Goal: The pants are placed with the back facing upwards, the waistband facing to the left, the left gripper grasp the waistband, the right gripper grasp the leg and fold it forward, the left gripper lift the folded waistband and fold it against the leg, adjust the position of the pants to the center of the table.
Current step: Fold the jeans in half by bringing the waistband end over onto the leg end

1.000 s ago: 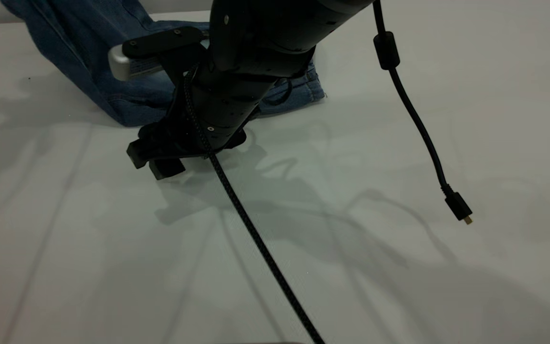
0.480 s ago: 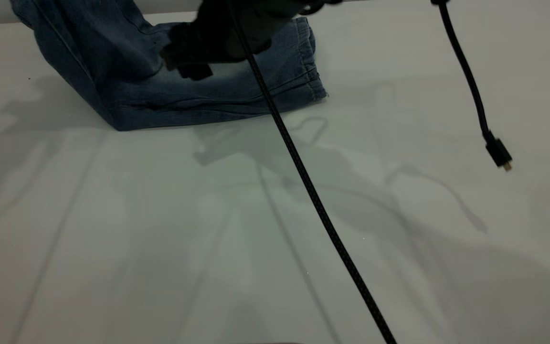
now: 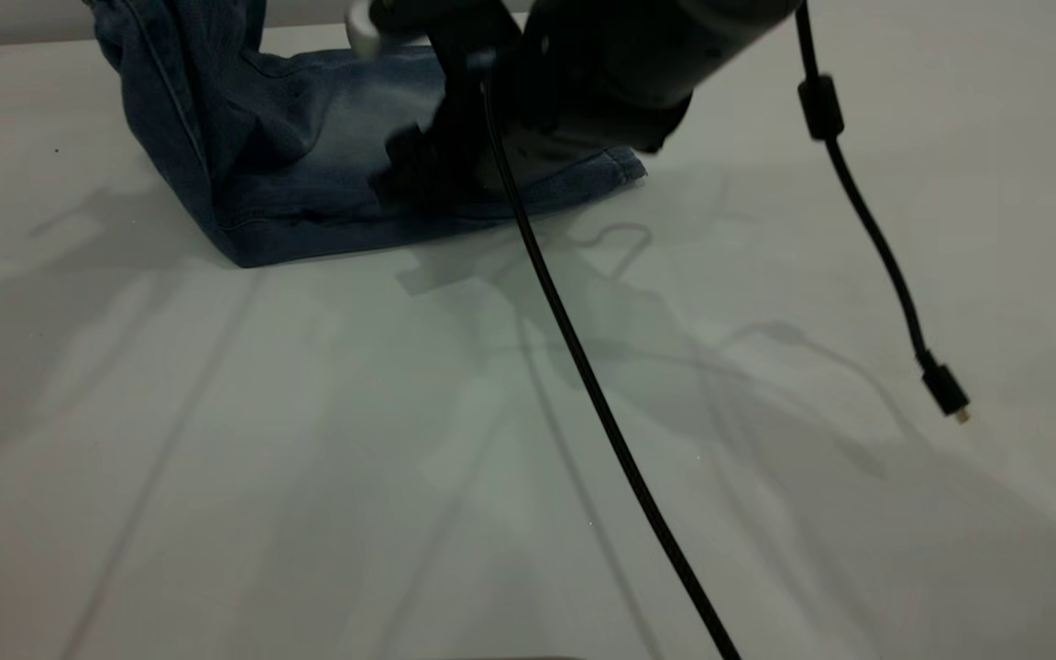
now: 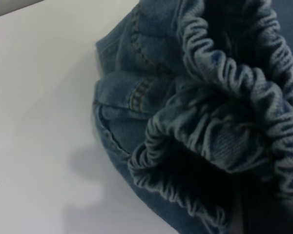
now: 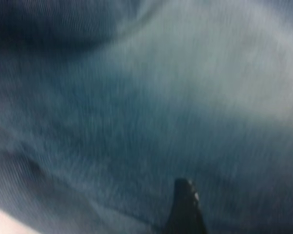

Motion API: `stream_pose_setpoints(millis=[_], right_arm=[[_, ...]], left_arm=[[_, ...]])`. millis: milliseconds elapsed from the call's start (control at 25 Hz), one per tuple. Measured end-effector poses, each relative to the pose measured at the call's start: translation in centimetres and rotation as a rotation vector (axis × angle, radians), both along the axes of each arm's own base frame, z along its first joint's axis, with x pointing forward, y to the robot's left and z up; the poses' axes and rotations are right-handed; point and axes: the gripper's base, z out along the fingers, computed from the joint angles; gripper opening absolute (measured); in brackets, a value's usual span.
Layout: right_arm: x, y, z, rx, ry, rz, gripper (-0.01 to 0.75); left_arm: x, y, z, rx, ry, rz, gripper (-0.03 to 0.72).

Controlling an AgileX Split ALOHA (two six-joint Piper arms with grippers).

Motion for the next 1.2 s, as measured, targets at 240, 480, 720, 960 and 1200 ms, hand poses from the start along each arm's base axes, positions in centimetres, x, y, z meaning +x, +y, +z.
stream_pose_setpoints(millis=[240,480,720,960,1200], right_arm=[[-0.2,0.2,-0.4,0.008,0.052,0.008,0.465],[-0.7,0.6,0.0,0.006,0.137,0.064,0.465],[-2.0,1.1,2.0,0.001,0.270,0.176,0.465],[-3.0,1.5,8.1,0.015,0.270,0.299,0.465],[-3.0,-0.6,17.5,0.076,0.157,0.337,0.465]], left_arm=[[-0.1,-0.7,0.0,0.001,-0.001,-0.017,0.106],[-0.1,-1.4,0.1,0.003,-0.011,-0.029,0.106],[0.1,-1.4,0.1,0.006,-0.028,-0.024,0.106],[0.0,-2.4,0.2,0.007,-0.034,-0.045,0.106],[-0.3,-4.5,0.2,0.006,-0.037,-0.094,0.106]])
